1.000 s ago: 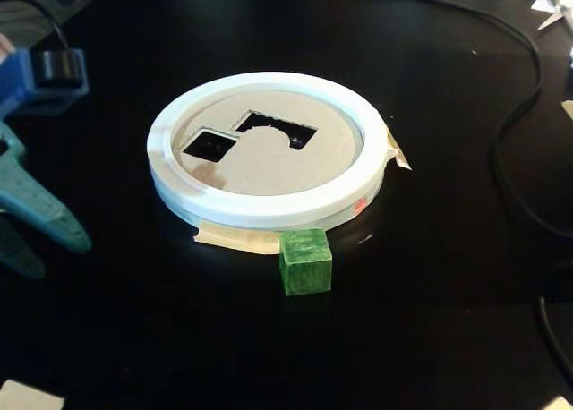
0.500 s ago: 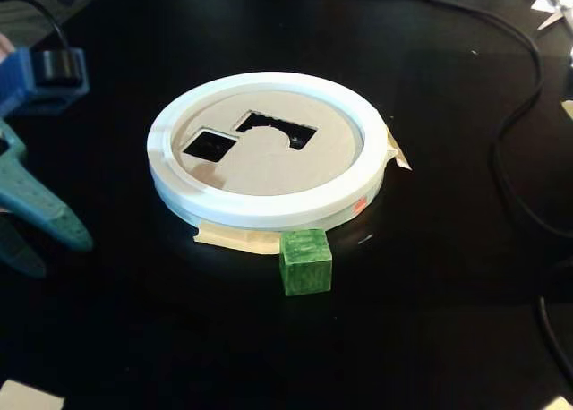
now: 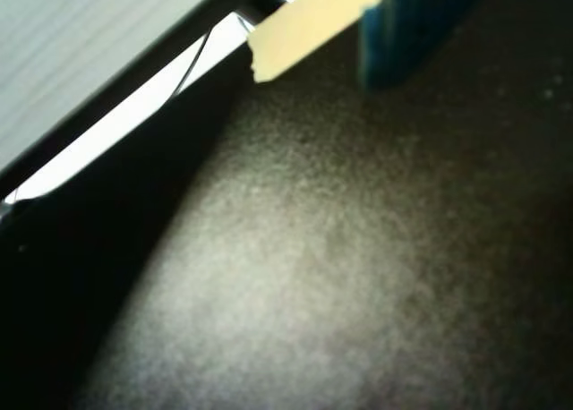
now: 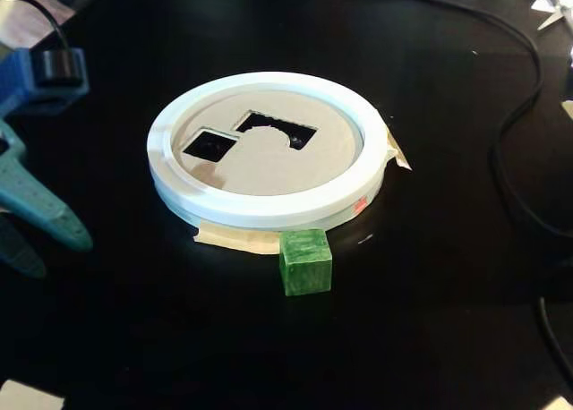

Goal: Pick up the square block and drop it in corresponding square shaped hole

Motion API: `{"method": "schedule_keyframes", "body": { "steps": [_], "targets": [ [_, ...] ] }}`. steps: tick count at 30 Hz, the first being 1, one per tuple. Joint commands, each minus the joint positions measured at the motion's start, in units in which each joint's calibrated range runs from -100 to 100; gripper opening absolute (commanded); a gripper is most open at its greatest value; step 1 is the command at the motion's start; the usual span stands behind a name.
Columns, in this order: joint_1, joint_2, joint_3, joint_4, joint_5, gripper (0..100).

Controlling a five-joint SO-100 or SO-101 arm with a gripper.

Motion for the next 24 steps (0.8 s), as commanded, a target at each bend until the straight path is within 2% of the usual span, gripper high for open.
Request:
{"method": "schedule_keyframes", "body": {
  "steps": [1, 24],
  "targets": [
    [0.6, -0.6, 0.2, -1.7, 0.2, 79],
    [-1.3, -0.6, -4.9, -4.5, -0.6, 81]
  ]
}}
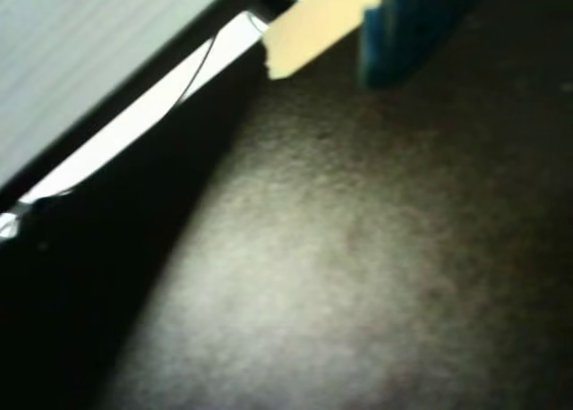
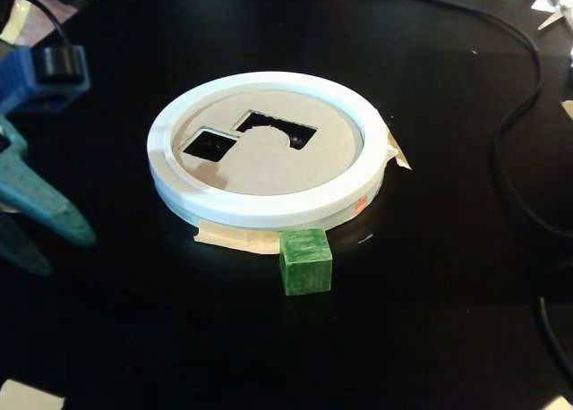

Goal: Pick up the square block and drop it in corresponding square shaped hole

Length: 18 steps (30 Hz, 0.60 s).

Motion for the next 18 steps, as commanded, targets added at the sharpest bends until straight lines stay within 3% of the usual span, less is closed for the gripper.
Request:
{"method": "schedule_keyframes", "body": {
  "steps": [1, 12, 16, 18],
  "targets": [
    [-1.1, -0.5, -5.6, -2.5, -1.0, 81],
    [-12.7, 0.3, -25.8, -2.7, -2.6, 81],
    [-13.2, 11.8, -34.2, -5.9, -2.4, 81],
    [-13.2, 25.3, -41.4, -9.8, -2.4, 81]
  ]
}}
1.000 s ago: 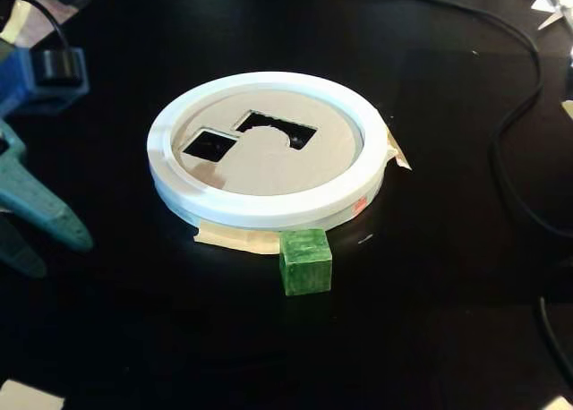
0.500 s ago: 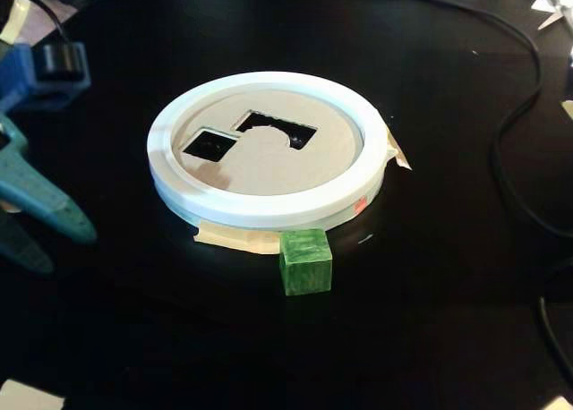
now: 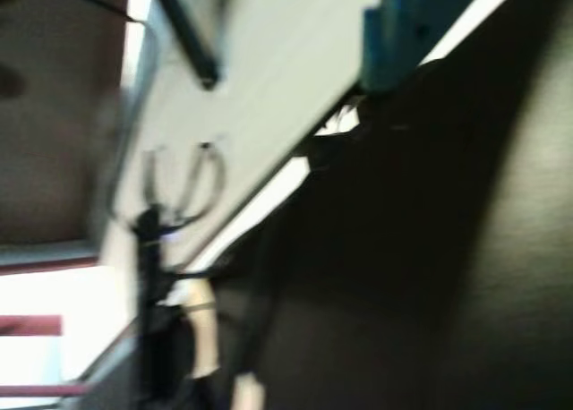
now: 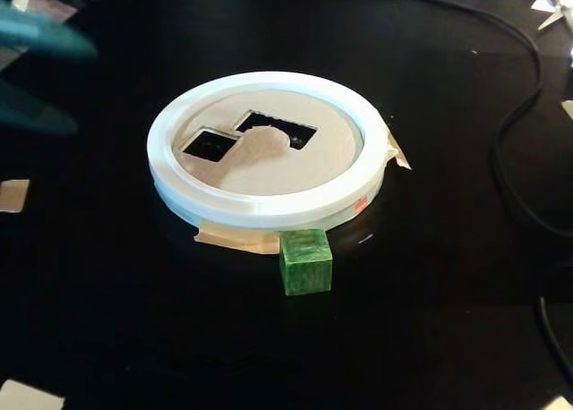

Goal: Pick up the square block and drop it in corresponding square shaped hole

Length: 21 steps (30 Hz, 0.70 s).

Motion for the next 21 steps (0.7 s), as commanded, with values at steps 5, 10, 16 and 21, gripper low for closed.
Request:
{"method": "schedule_keyframes", "body": {
  "steps": [5, 10, 16, 21],
  "targets": [
    [-1.0, 45.4, -32.2, -8.3, 1.7, 81],
    [-2.5, 69.5, -50.3, -6.8, 6.8, 81],
    [-2.9, 88.6, -61.6, -6.7, 9.1, 81],
    [-5.5, 100.7, -70.7, -4.4, 11.9, 81]
  ]
}}
